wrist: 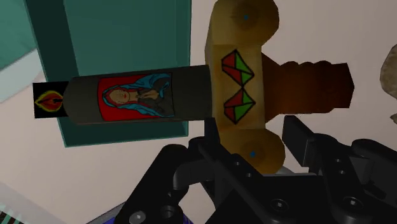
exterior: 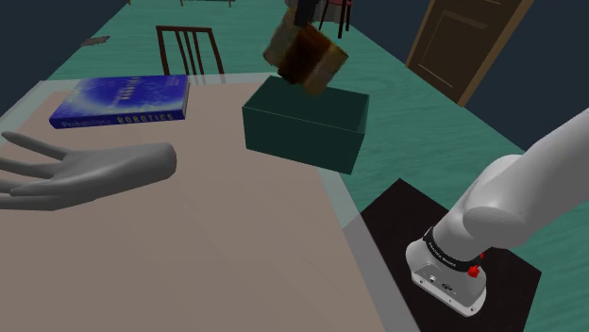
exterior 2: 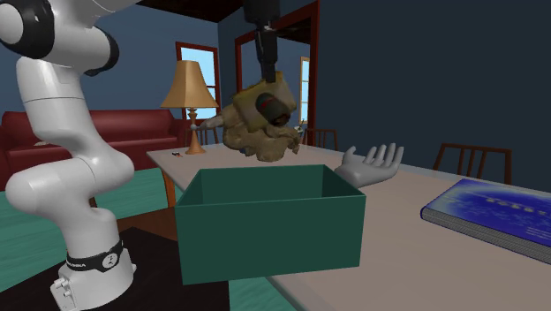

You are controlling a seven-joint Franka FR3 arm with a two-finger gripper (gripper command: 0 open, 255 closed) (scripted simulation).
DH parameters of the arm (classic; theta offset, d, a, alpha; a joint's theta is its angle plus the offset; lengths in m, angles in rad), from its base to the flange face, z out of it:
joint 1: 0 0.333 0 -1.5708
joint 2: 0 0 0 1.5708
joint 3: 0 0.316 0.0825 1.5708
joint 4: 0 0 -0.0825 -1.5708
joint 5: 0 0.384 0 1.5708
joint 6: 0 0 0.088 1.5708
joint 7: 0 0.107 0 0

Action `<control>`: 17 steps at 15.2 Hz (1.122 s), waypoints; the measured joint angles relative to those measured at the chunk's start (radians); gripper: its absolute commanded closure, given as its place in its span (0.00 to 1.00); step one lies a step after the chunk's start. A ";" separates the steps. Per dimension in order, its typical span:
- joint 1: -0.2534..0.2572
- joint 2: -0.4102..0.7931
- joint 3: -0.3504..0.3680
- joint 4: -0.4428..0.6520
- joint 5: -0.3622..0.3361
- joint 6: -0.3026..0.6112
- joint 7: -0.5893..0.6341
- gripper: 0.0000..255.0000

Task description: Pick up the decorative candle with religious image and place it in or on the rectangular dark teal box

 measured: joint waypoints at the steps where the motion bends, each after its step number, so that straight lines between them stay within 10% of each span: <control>1: -0.009 -0.008 -0.016 -0.006 0.000 -0.008 -0.023 1.00; 17: -0.068 -0.107 -0.119 -0.211 -0.010 0.053 -0.212 1.00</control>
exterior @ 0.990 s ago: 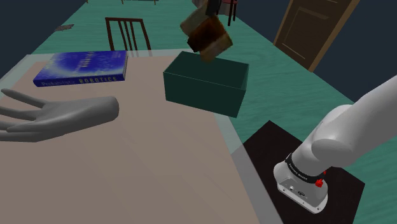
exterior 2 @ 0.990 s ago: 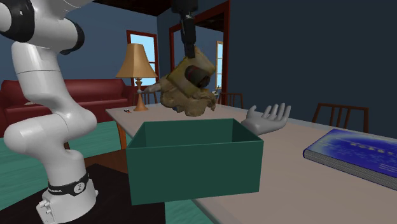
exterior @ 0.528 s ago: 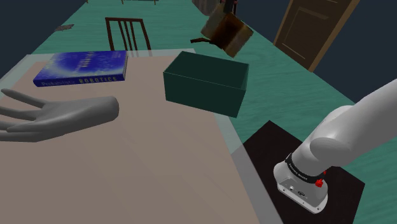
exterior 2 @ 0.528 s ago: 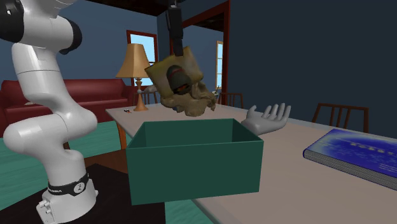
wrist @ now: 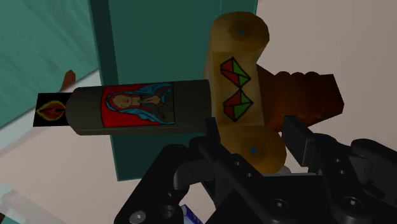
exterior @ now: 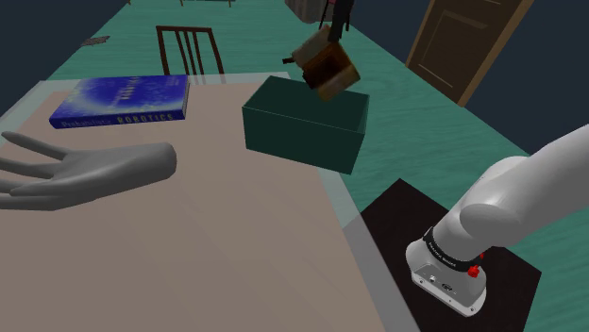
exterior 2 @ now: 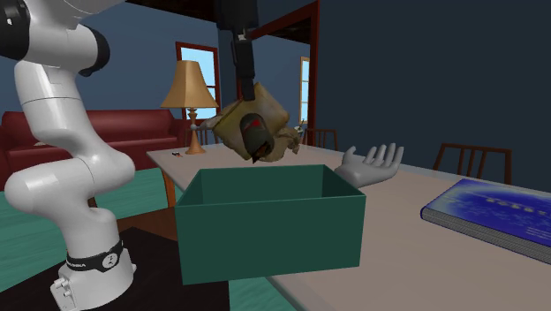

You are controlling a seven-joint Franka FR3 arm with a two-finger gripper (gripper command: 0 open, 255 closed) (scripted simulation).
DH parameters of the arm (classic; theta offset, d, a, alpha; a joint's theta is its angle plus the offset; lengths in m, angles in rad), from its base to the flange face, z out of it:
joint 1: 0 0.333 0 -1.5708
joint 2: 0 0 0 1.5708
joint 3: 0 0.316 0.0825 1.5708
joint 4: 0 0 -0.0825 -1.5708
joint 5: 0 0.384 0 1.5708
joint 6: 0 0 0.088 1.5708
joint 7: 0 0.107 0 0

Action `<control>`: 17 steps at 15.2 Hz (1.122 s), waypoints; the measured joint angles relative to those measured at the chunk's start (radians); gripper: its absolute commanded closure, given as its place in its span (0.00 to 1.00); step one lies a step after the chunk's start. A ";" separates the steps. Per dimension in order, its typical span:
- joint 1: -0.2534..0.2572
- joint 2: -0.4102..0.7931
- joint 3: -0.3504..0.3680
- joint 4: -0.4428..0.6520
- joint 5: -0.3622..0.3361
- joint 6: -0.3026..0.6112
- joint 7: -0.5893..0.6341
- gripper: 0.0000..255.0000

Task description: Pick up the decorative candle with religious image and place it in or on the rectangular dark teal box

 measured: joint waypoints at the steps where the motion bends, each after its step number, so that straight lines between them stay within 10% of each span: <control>1: 0.000 -0.006 0.001 -0.019 0.000 0.012 -0.003 1.00; 17: 0.000 -0.059 0.007 -0.231 0.005 0.167 -0.041 1.00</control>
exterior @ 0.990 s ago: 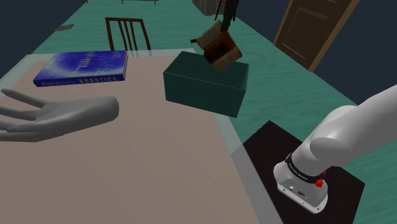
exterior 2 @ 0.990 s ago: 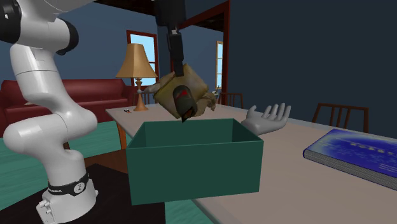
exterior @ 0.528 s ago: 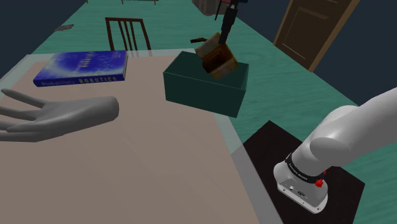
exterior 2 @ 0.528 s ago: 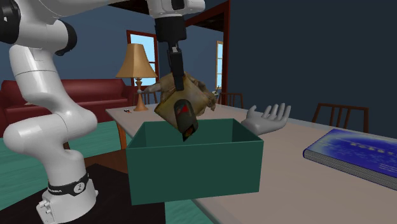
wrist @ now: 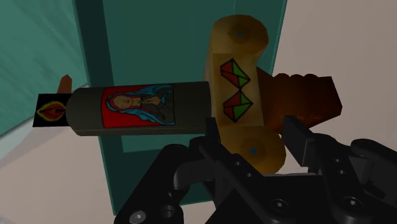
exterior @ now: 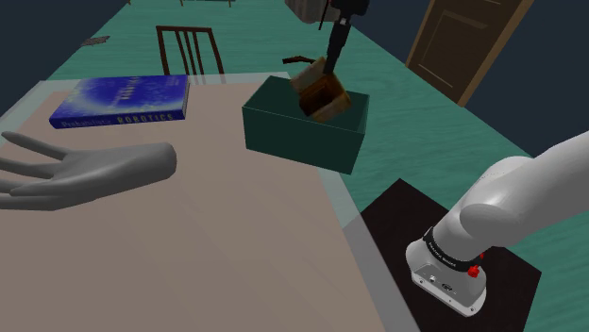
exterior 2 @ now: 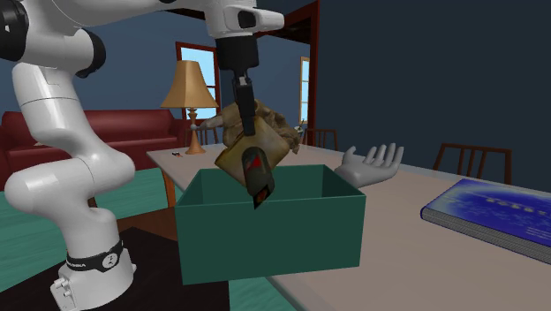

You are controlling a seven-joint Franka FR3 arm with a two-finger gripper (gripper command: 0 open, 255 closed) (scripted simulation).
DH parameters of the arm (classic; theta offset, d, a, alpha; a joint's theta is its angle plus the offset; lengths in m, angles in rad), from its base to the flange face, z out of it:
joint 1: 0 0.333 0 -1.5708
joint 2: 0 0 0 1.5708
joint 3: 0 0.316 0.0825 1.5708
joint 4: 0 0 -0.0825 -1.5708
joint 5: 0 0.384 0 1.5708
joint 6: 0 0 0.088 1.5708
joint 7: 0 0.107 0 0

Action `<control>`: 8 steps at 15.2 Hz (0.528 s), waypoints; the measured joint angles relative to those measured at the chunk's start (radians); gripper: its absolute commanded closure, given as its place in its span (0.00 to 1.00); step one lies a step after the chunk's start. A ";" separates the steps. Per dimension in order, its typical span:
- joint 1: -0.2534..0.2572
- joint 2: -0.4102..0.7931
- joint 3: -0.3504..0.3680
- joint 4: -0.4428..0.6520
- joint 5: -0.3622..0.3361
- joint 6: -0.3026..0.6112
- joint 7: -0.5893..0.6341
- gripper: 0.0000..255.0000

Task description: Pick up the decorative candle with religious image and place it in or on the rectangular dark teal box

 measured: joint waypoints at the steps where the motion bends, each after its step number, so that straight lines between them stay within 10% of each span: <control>1: 0.000 0.000 0.000 0.000 0.000 0.000 0.000 1.00; 2: 0.000 0.000 0.000 -0.001 0.000 0.001 0.000 0.00; 8: 0.000 0.000 0.000 0.000 0.000 0.001 0.000 0.00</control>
